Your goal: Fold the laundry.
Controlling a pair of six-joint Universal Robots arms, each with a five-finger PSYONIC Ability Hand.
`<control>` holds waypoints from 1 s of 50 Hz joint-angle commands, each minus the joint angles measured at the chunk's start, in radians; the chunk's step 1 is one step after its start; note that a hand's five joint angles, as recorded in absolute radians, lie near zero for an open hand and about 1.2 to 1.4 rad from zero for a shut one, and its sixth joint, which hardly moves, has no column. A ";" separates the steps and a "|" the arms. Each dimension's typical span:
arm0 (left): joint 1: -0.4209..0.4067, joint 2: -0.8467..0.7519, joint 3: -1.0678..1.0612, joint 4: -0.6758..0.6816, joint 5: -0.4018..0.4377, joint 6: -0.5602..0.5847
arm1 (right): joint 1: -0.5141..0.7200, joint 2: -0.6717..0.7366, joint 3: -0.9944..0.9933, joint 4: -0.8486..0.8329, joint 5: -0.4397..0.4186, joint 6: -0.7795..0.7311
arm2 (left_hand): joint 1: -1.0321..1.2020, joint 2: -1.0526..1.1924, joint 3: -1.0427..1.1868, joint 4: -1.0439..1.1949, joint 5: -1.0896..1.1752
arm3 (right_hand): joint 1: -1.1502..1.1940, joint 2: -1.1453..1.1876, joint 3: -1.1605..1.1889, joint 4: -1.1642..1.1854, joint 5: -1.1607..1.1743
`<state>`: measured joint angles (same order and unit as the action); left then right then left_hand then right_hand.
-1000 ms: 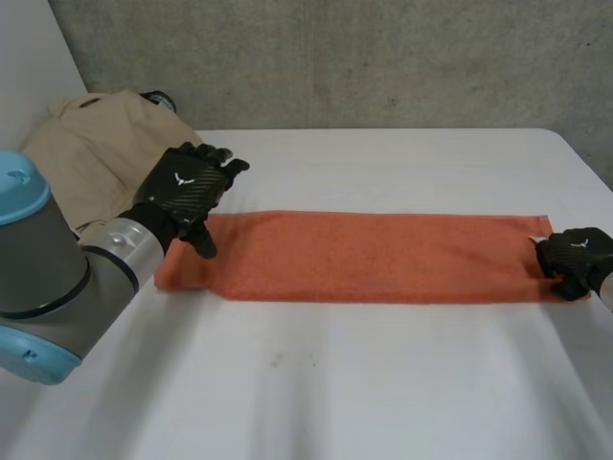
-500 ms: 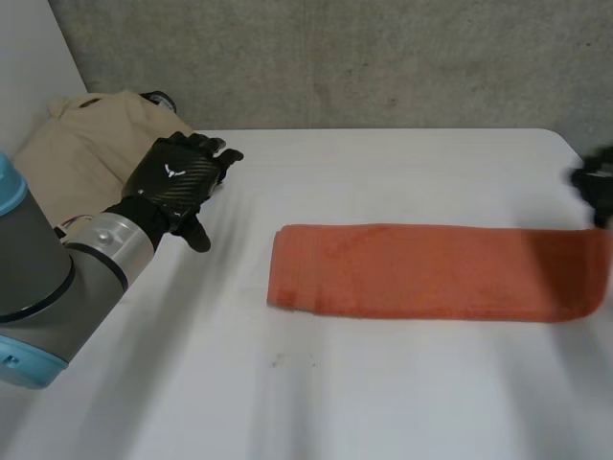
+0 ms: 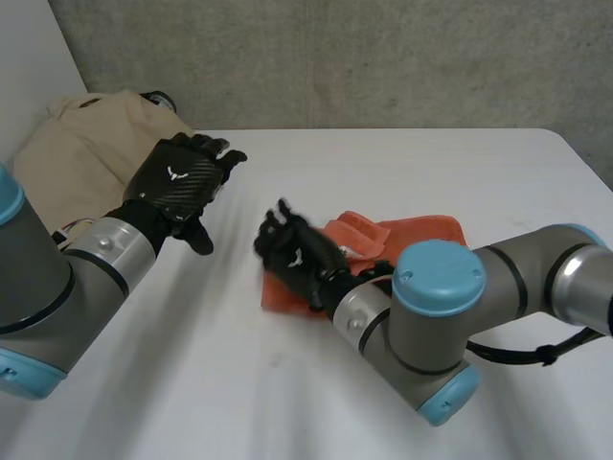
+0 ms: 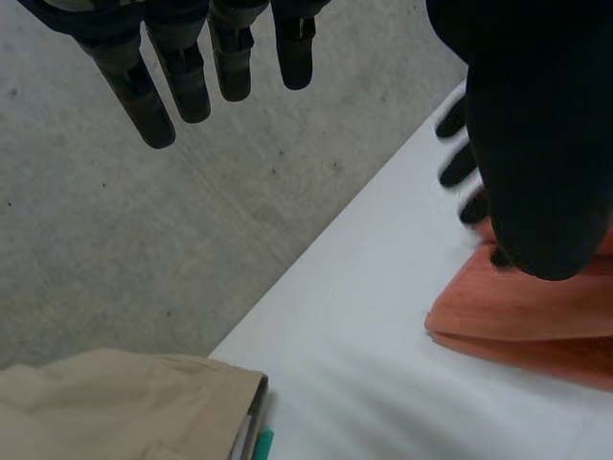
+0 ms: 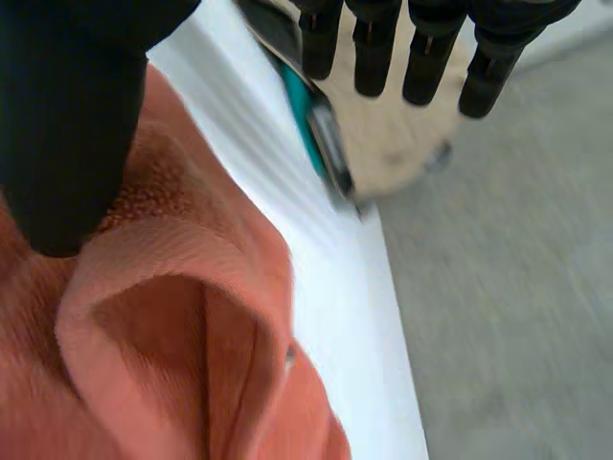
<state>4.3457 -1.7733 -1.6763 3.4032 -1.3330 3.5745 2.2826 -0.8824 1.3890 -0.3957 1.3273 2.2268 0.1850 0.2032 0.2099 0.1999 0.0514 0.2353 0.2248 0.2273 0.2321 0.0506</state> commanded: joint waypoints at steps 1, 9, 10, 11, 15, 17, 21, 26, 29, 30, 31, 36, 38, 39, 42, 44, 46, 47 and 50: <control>-0.032 -0.006 0.029 0.039 -0.002 -0.002 | -0.168 -0.194 0.097 0.111 0.184 0.299 | -0.007 -0.025 -0.032 -0.022 -0.048 | -0.061 -0.050 -0.053 -0.058 -0.051; -0.129 -0.078 0.101 0.047 -0.002 -0.020 | -0.330 -0.228 0.235 0.256 0.156 0.378 | -0.004 -0.022 -0.029 -0.019 -0.045 | -0.042 -0.031 -0.034 -0.039 -0.032; -0.144 -0.095 0.115 0.047 -0.002 -0.026 | -0.347 -0.230 0.254 0.241 0.153 0.375 | -0.001 -0.019 -0.026 -0.016 -0.042 | -0.036 -0.025 -0.028 -0.033 -0.026; -0.173 -0.127 0.137 0.047 -0.002 -0.037 | -0.362 -0.231 0.271 0.223 0.150 0.370 | 0.005 -0.013 -0.020 -0.010 -0.036 | -0.021 -0.011 -0.013 -0.018 -0.011; -0.260 -0.236 0.222 0.047 -0.002 -0.075 | -0.411 -0.237 0.337 0.117 0.133 0.347 | 0.017 -0.001 -0.008 0.002 -0.024 | 0.005 0.016 0.013 0.008 0.015; -0.294 -0.285 0.265 0.047 0.000 -0.088 | -0.414 -0.253 0.355 0.086 0.130 0.341 | 0.020 0.001 -0.005 0.005 -0.021 | 0.008 0.019 0.016 0.011 0.018; -0.350 -0.422 0.391 0.047 -0.005 -0.100 | -0.420 -0.268 0.367 0.064 0.136 0.358 | 0.046 0.028 0.021 0.031 0.005 | 0.034 0.045 0.042 0.038 0.045; -0.408 -0.605 0.562 0.044 -0.020 -0.091 | -0.407 -0.267 0.370 0.064 0.139 0.358 | 0.052 0.034 0.027 0.037 0.011 | 0.093 0.104 0.101 0.096 0.103; -0.413 -0.690 0.648 0.042 -0.034 -0.089 | -0.402 -0.264 0.377 0.064 0.139 0.358 | 0.052 0.034 0.027 0.037 0.011 | 0.184 0.195 0.192 0.187 0.194; -0.413 -0.708 0.667 0.041 -0.041 -0.088 | -0.402 -0.264 0.377 0.064 0.138 0.358 | 0.052 0.034 0.027 0.037 0.011 | 0.202 0.212 0.210 0.205 0.212; -0.411 -0.725 0.684 0.039 -0.051 -0.086 | -0.402 -0.262 0.381 0.064 0.136 0.356 | 0.055 0.037 0.030 0.040 0.014 | 0.251 0.262 0.259 0.255 0.262; -0.397 -0.796 0.767 0.036 -0.120 -0.085 | -0.404 -0.250 0.380 0.063 0.133 0.355 | 0.096 0.078 0.071 0.081 0.055 | 0.357 0.368 0.365 0.361 0.368; -0.374 -0.818 0.791 0.028 -0.147 -0.079 | -0.404 -0.241 0.374 0.063 0.132 0.353 | 0.096 0.078 0.071 0.081 0.055 | 0.413 0.424 0.421 0.416 0.423; -0.362 -0.822 0.793 0.025 -0.152 -0.076 | -0.405 -0.237 0.372 0.063 0.131 0.353 | 0.096 0.078 0.071 0.081 0.055 | 0.419 0.430 0.427 0.422 0.429; -0.327 -0.828 0.791 0.010 -0.170 -0.043 | -0.405 -0.222 0.367 0.057 0.131 0.343 | 0.096 0.078 0.071 0.081 0.055 | 0.484 0.494 0.492 0.487 0.494; -0.311 -0.828 0.793 0.002 -0.192 -0.005 | -0.404 -0.213 0.366 0.051 0.136 0.340 | 0.096 0.078 0.071 0.081 0.055 | 0.495 0.506 0.503 0.499 0.506; -0.307 -0.827 0.793 0.002 -0.225 0.024 | -0.404 -0.202 0.364 0.049 0.139 0.335 | 0.102 0.084 0.077 0.087 0.061 | 0.539 0.550 0.547 0.542 0.549; -0.304 -0.824 0.794 0.002 -0.256 0.044 | -0.404 -0.199 0.364 0.049 0.139 0.335 | 0.108 0.090 0.083 0.093 0.067 | 0.545 0.556 0.553 0.549 0.556; -0.278 -0.815 0.791 0.007 -0.374 0.116 | -0.404 -0.193 0.363 0.049 0.141 0.335 | 0.105 0.087 0.080 0.090 0.064 | 0.554 0.565 0.562 0.557 0.564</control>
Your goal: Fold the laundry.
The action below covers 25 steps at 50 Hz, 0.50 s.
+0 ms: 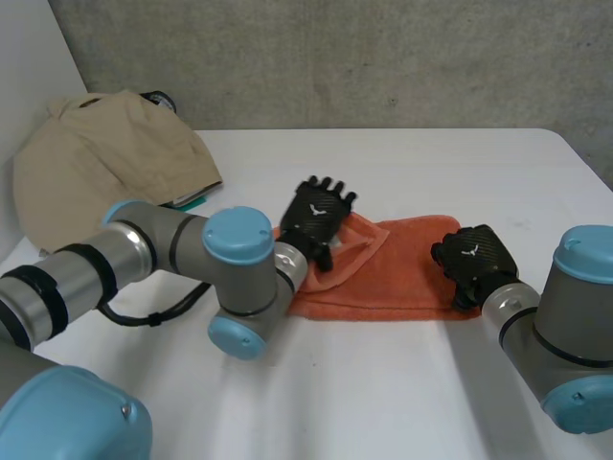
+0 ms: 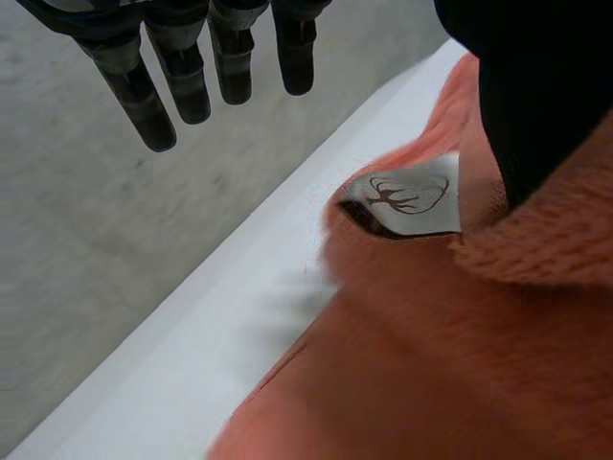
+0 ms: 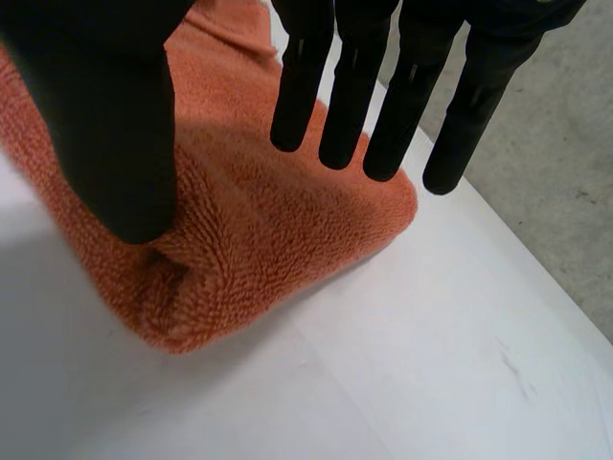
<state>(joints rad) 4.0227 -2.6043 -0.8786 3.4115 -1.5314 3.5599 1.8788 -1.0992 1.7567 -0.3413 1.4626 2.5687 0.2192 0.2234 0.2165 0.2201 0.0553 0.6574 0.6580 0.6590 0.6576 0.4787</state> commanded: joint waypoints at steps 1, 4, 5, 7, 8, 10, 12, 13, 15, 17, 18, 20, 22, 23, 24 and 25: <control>0.055 0.018 -0.010 0.000 -0.208 0.149 | 0.000 0.025 -0.006 -0.005 0.005 -0.007 | 0.065 0.061 0.068 0.064 0.054 | 0.138 0.137 0.136 0.138 0.142; 0.073 0.026 -0.031 -0.003 -0.285 0.194 | 0.000 0.025 -0.008 -0.005 0.005 -0.007 | 0.056 0.052 0.059 0.055 0.045 | 0.156 0.155 0.154 0.155 0.160; 0.075 0.049 -0.048 -0.008 -0.285 0.194 | 0.000 0.025 -0.009 -0.005 0.005 -0.007 | 0.050 0.046 0.053 0.049 0.040 | 0.159 0.158 0.157 0.158 0.163; 0.073 0.090 -0.077 -0.008 -0.273 0.185 | 0.000 0.025 -0.011 -0.005 0.005 -0.008 | 0.038 0.034 0.041 0.037 0.028 | 0.182 0.181 0.180 0.182 0.186; 0.072 0.108 -0.094 -0.008 -0.265 0.178 | 0.000 0.027 -0.011 -0.005 0.005 -0.008 | 0.032 0.028 0.035 0.032 0.022 | 0.188 0.187 0.186 0.188 0.192; 0.070 0.167 -0.155 -0.005 -0.230 0.152 | 0.000 0.027 -0.009 -0.005 0.005 -0.008 | 0.027 0.022 0.029 0.026 0.016 | 0.197 0.196 0.195 0.197 0.201; 0.056 0.210 -0.196 0.000 -0.189 0.119 | 0.000 0.027 -0.009 -0.005 0.007 -0.008 | 0.024 0.019 0.026 0.023 0.013 | 0.197 0.196 0.195 0.197 0.201; 0.049 0.222 -0.206 0.002 -0.175 0.105 | 0.000 0.027 -0.009 -0.005 0.007 -0.008 | 0.024 0.019 0.026 0.023 0.013 | 0.197 0.196 0.195 0.197 0.201; 0.030 0.245 -0.215 0.002 -0.148 0.080 | 0.000 0.027 -0.008 -0.005 0.007 -0.008 | 0.024 0.019 0.026 0.023 0.013 | 0.203 0.202 0.201 0.202 0.207; 0.000 0.267 -0.224 0.002 -0.112 0.040 | 0.000 0.027 -0.008 -0.005 0.007 -0.008 | 0.024 0.019 0.026 0.023 0.013 | 0.203 0.202 0.201 0.202 0.207; -0.010 0.271 -0.224 0.002 -0.099 0.027 | 0.000 0.028 -0.008 -0.005 0.007 -0.008 | 0.024 0.019 0.026 0.023 0.013 | 0.203 0.202 0.201 0.202 0.207; -0.025 0.273 -0.218 0.002 -0.063 -0.004 | 0.000 0.029 -0.008 -0.005 0.008 -0.012 | 0.024 0.019 0.026 0.023 0.013 | 0.206 0.205 0.204 0.205 0.210; -0.031 0.267 -0.214 0.000 -0.030 -0.024 | 0.000 0.029 -0.005 -0.005 0.013 -0.021 | 0.024 0.019 0.026 0.023 0.013 | 0.206 0.205 0.204 0.205 0.210; -0.037 0.256 -0.208 0.000 0.000 -0.033 | 0.000 0.029 -0.005 -0.005 0.015 -0.025 | 0.024 0.019 0.026 0.023 0.013 | 0.206 0.205 0.204 0.205 0.210; -0.039 0.247 -0.203 0.000 0.019 -0.036 | 0.000 0.029 -0.003 -0.007 0.016 -0.030 | 0.024 0.019 0.026 0.023 0.013 | 0.206 0.205 0.204 0.205 0.210; -0.039 0.234 -0.197 0.000 0.033 -0.036 | 0.000 0.029 -0.002 -0.010 0.021 -0.042 | 0.024 0.019 0.026 0.023 0.013 | 0.206 0.205 0.204 0.205 0.210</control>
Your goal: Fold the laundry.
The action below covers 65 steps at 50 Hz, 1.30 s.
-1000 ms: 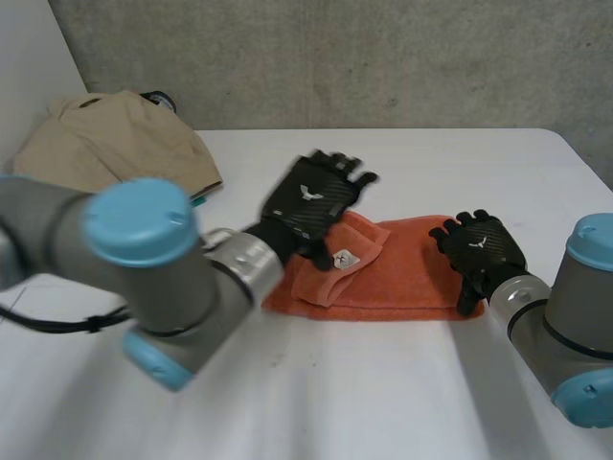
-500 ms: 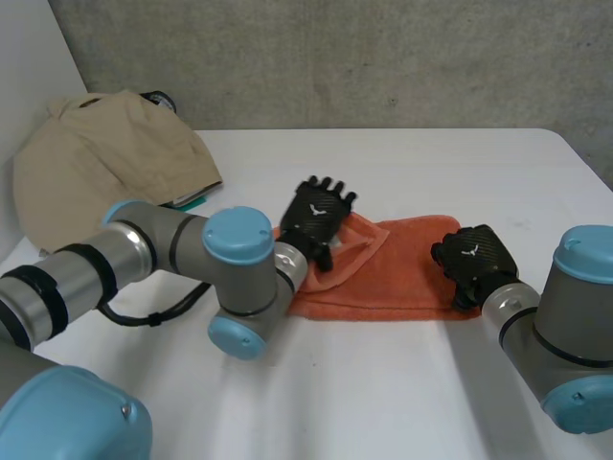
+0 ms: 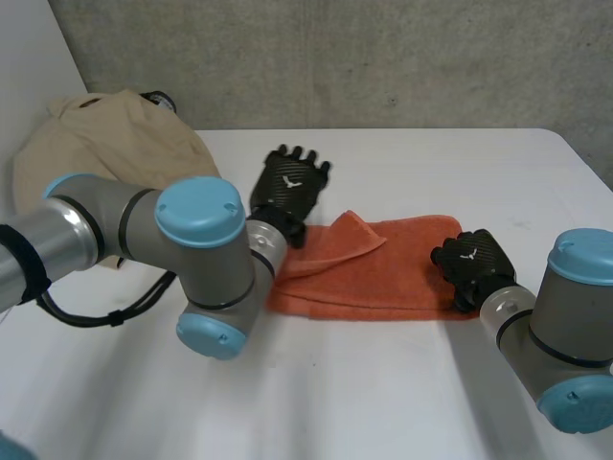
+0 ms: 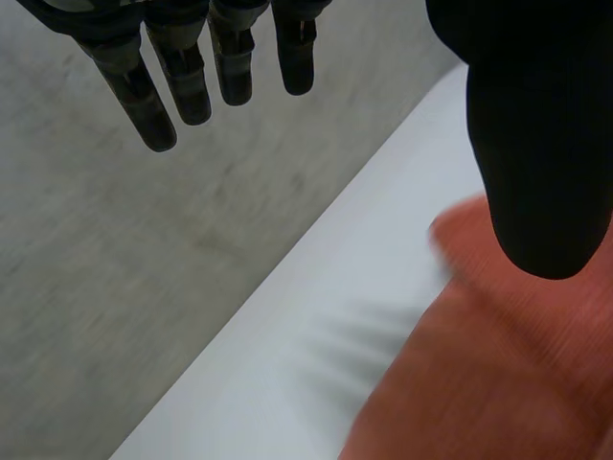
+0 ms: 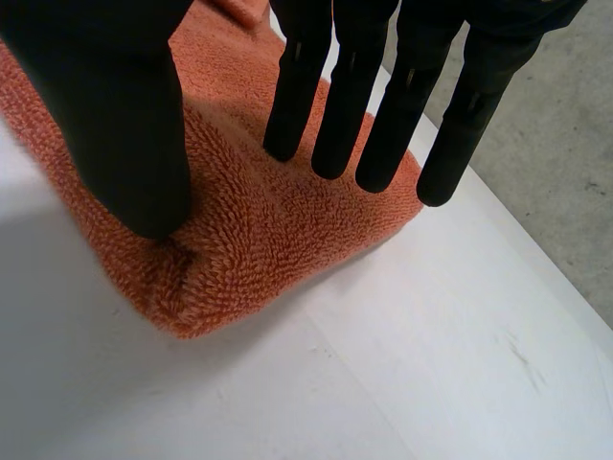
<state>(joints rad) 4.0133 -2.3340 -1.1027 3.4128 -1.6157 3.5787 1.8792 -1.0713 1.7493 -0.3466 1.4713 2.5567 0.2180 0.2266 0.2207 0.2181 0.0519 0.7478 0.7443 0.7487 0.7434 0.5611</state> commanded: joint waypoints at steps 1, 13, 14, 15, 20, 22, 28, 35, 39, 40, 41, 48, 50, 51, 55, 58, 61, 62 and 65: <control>-0.031 -0.054 0.035 -0.001 0.132 -0.055 | 0.000 0.001 0.007 -0.006 0.014 -0.032 | 0.028 0.019 0.025 0.028 0.019 | 0.115 0.119 0.114 0.120 0.127; 0.027 -0.300 0.293 -0.007 -0.044 -0.017 | -0.003 -0.003 0.015 -0.026 0.021 -0.038 | 0.075 0.066 0.072 0.075 0.066 | 0.232 0.236 0.232 0.237 0.245; 0.039 -0.298 0.291 -0.006 -0.068 -0.009 | -0.005 -0.003 0.015 -0.026 0.021 -0.038 | 0.075 0.066 0.072 0.075 0.066 | 0.259 0.262 0.258 0.263 0.271; 0.050 -0.298 0.290 -0.004 -0.091 -0.003 | -0.006 -0.004 0.015 -0.026 0.021 -0.038 | 0.075 0.066 0.072 0.075 0.066 | 0.358 0.361 0.357 0.362 0.370; 0.064 -0.265 0.245 -0.012 -0.170 0.058 | -0.008 -0.007 0.013 -0.025 0.023 -0.039 | 0.066 0.057 0.063 0.066 0.058 | 0.649 0.652 0.648 0.653 0.661; 0.066 -0.234 0.210 -0.014 -0.171 0.069 | -0.009 -0.012 0.010 -0.020 0.026 -0.041 | 0.063 0.054 0.060 0.063 0.055 | 0.649 0.652 0.648 0.653 0.661; 0.076 -0.072 -0.006 -0.015 -0.168 0.063 | -0.015 -0.019 0.021 0.005 0.041 -0.068 | 0.034 0.025 0.031 0.034 0.025 | 0.649 0.652 0.648 0.653 0.661; 0.075 0.154 -0.236 -0.015 -0.155 0.060 | -0.074 -0.073 0.033 0.052 0.104 -0.287 | -0.013 -0.022 -0.016 -0.013 -0.022 | 0.649 0.652 0.648 0.653 0.661; 0.078 0.255 -0.315 -0.014 -0.127 0.058 | -0.103 -0.079 0.003 0.038 0.103 -0.443 | -0.013 -0.022 -0.016 -0.013 -0.022 | 0.649 0.652 0.648 0.653 0.661; 0.079 0.272 -0.325 -0.014 -0.122 0.057 | -0.098 -0.082 -0.008 0.037 0.100 -0.469 | -0.013 -0.022 -0.016 -0.013 -0.022 | 0.649 0.652 0.648 0.653 0.661; 0.079 0.286 -0.333 -0.014 -0.116 0.054 | -0.078 -0.091 -0.036 0.035 0.092 -0.508 | -0.013 -0.022 -0.016 -0.013 -0.022 | 0.649 0.652 0.648 0.653 0.661; 0.104 0.328 -0.352 -0.014 -0.102 -0.009 | 0.168 -0.098 -0.145 0.025 -0.077 -0.532 | -0.013 -0.022 -0.016 -0.013 -0.022 | 0.649 0.652 0.648 0.653 0.661; 0.105 0.328 -0.353 -0.015 -0.102 -0.024 | 0.242 -0.061 -0.160 0.023 -0.173 -0.532 | -0.013 -0.022 -0.016 -0.013 -0.022 | 0.649 0.652 0.648 0.653 0.661; 0.107 0.326 -0.353 -0.015 -0.102 -0.037 | 0.264 -0.038 -0.163 0.023 -0.202 -0.532 | -0.013 -0.022 -0.016 -0.013 -0.022 | 0.649 0.652 0.648 0.653 0.661; 0.109 0.324 -0.356 -0.014 -0.099 -0.051 | 0.351 0.056 -0.175 0.026 -0.273 -0.538 | -0.013 -0.022 -0.016 -0.013 -0.022 | 0.649 0.652 0.648 0.653 0.661; 0.112 0.324 -0.353 -0.010 -0.098 -0.052 | 0.379 0.059 -0.189 0.023 -0.249 -0.526 | -0.013 -0.022 -0.016 -0.013 -0.022 | 0.267 0.270 0.266 0.271 0.279; 0.112 0.321 -0.338 -0.003 -0.099 -0.052 | 0.385 0.054 -0.221 0.023 -0.146 -0.454 | -0.016 -0.025 -0.019 -0.016 -0.025 | -0.383 -0.379 -0.384 -0.378 -0.370; 0.112 0.320 -0.335 -0.001 -0.099 -0.052 | 0.383 0.053 -0.223 0.020 -0.125 -0.416 | -0.016 -0.025 -0.019 -0.016 -0.025 | -0.465 -0.462 -0.466 -0.461 -0.453; 0.102 0.315 -0.300 0.002 -0.089 -0.067 | 0.350 -0.004 -0.217 0.028 -0.072 -0.172 | -0.016 -0.025 -0.019 -0.016 -0.025 | -0.557 -0.553 -0.558 -0.553 -0.545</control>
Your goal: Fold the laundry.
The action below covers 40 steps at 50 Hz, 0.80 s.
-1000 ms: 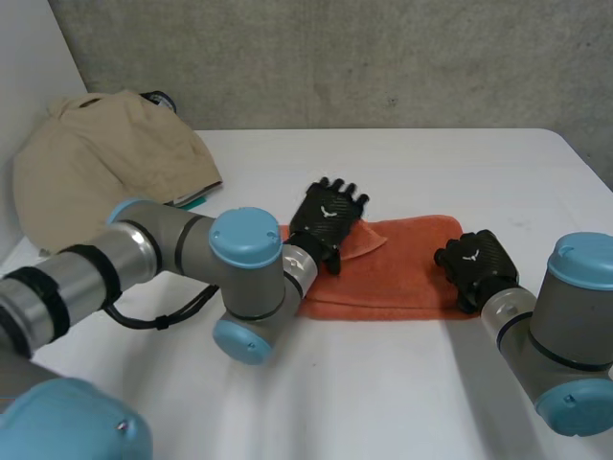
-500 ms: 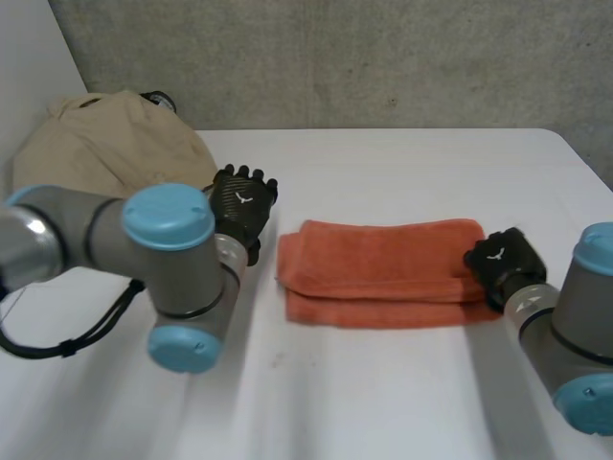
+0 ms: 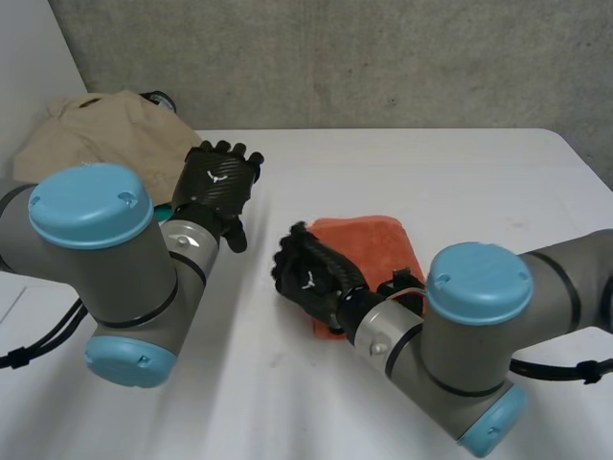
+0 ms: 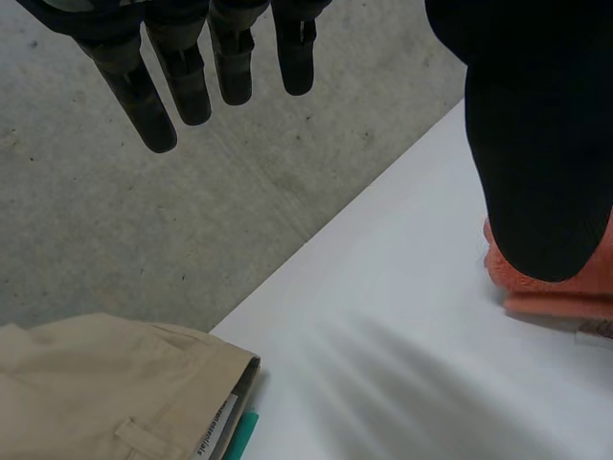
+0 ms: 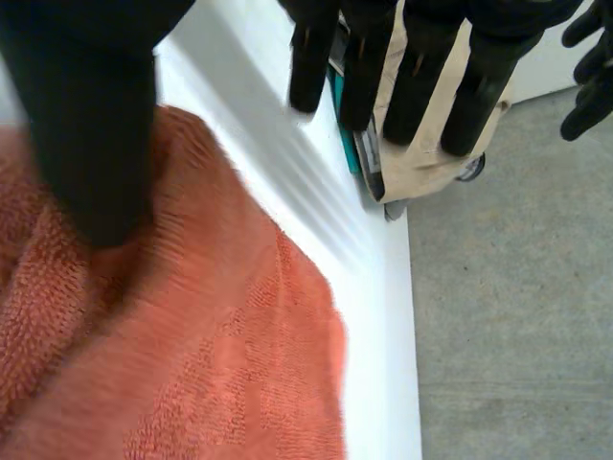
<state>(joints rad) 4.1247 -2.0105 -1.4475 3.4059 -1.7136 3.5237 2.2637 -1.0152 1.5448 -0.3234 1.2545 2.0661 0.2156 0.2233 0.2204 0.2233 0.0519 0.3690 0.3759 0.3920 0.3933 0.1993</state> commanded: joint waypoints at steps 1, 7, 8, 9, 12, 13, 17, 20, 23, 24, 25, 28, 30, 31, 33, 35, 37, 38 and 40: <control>-0.012 -0.008 0.056 0.009 0.012 -0.023 | -0.053 -0.092 -0.006 0.007 0.146 0.395 | -0.014 -0.022 -0.019 -0.022 -0.025 | -0.195 -0.201 -0.217 -0.219 -0.199; -0.044 -0.023 0.153 0.006 0.069 -0.135 | -0.194 -0.288 0.066 0.032 0.135 0.916 | -0.002 -0.010 -0.007 -0.010 -0.013 | -0.195 -0.201 -0.217 -0.219 -0.199; -0.052 -0.031 0.168 0.003 0.081 -0.152 | -0.213 -0.299 0.067 0.044 0.135 0.952 | 0.001 -0.007 -0.004 -0.007 -0.010 | -0.195 -0.201 -0.217 -0.219 -0.199; -0.064 -0.045 0.186 0.000 0.097 -0.172 | -0.237 -0.302 0.067 0.066 0.135 0.977 | 0.004 -0.004 -0.001 -0.004 -0.007 | -0.195 -0.201 -0.217 -0.219 -0.199; -0.113 -0.100 0.243 -0.013 0.141 -0.219 | -0.312 -0.286 0.055 0.158 0.134 0.988 | 0.004 -0.004 -0.001 -0.004 -0.007 | -0.195 -0.201 -0.217 -0.219 -0.199; -0.141 -0.135 0.268 -0.028 0.153 -0.229 | -0.328 -0.278 0.046 0.182 0.132 0.988 | 0.004 -0.004 -0.001 -0.004 -0.007 | -0.195 -0.201 -0.217 -0.219 -0.199; -0.190 -0.246 0.338 -0.088 0.152 -0.232 | -0.342 -0.192 -0.021 0.274 0.131 0.987 | 0.004 -0.004 -0.001 -0.004 -0.007 | -0.195 -0.201 -0.217 -0.219 -0.199; -0.199 -0.336 0.393 -0.152 0.140 -0.232 | -0.343 -0.096 -0.086 0.328 0.129 0.993 | 0.010 0.002 0.005 0.002 -0.001 | -0.190 -0.197 -0.213 -0.214 -0.195; -0.196 -0.390 0.424 -0.203 0.108 -0.227 | -0.345 -0.027 -0.136 0.372 0.099 0.990 | 0.013 0.005 0.008 0.005 0.002 | -0.178 -0.185 -0.201 -0.203 -0.183; -0.193 -0.422 0.440 -0.233 0.076 -0.221 | -0.345 -0.013 -0.146 0.380 0.088 0.987 | 0.013 0.005 0.008 0.005 0.002 | -0.170 -0.177 -0.193 -0.194 -0.174; -0.193 -0.432 0.446 -0.246 0.062 -0.217 | -0.345 0.015 -0.161 0.394 0.063 0.985 | 0.016 0.008 0.011 0.008 0.005 | -0.138 -0.144 -0.161 -0.162 -0.142; -0.185 -0.456 0.454 -0.284 0.013 -0.171 | -0.345 0.072 -0.181 0.399 0.045 0.973 | 0.024 0.017 0.019 0.017 0.014 | -0.102 -0.109 -0.125 -0.126 -0.107; -0.172 -0.458 0.446 -0.304 -0.006 -0.123 | -0.345 0.095 -0.193 0.400 0.048 0.953 | 0.030 0.022 0.025 0.022 0.019 | -0.085 -0.091 -0.107 -0.109 -0.089; -0.166 -0.458 0.441 -0.312 -0.011 -0.105 | -0.343 0.102 -0.199 0.402 0.051 0.927 | 0.030 0.022 0.025 0.022 0.019 | -0.073 -0.080 -0.096 -0.097 -0.078; -0.155 -0.453 0.423 -0.323 -0.011 -0.072 | -0.343 0.102 -0.200 0.402 0.057 0.892 | 0.030 0.023 0.025 0.023 0.019 | -0.067 -0.074 -0.090 -0.091 -0.072; -0.155 -0.449 0.411 -0.324 -0.006 -0.060 | -0.345 0.092 -0.196 0.402 0.077 0.829 | 0.030 0.022 0.025 0.022 0.019 | -0.052 -0.059 -0.075 -0.076 -0.057; -0.155 -0.412 0.395 -0.324 0.000 -0.054 | -0.348 0.078 -0.189 0.400 0.094 0.804 | 0.021 0.014 0.017 0.014 0.011 | -0.049 -0.056 -0.072 -0.073 -0.054; -0.155 -0.392 0.391 -0.324 0.002 -0.055 | -0.354 0.055 -0.177 0.397 0.109 0.795 | 0.016 0.008 0.011 0.008 0.005 | -0.049 -0.056 -0.072 -0.073 -0.054; -0.156 -0.337 0.380 -0.321 0.006 -0.057 | -0.358 0.006 -0.135 0.382 0.152 0.799 | -0.005 -0.013 -0.010 -0.013 -0.016 | -0.052 -0.059 -0.075 -0.076 -0.057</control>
<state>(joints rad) 3.9684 -2.4452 -1.0375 3.0782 -1.7225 3.4602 1.9181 -0.9217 1.3485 0.0796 1.3299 2.9097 0.2147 0.2233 0.2204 0.2233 0.0520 0.2453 0.2558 0.2552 0.2510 0.0950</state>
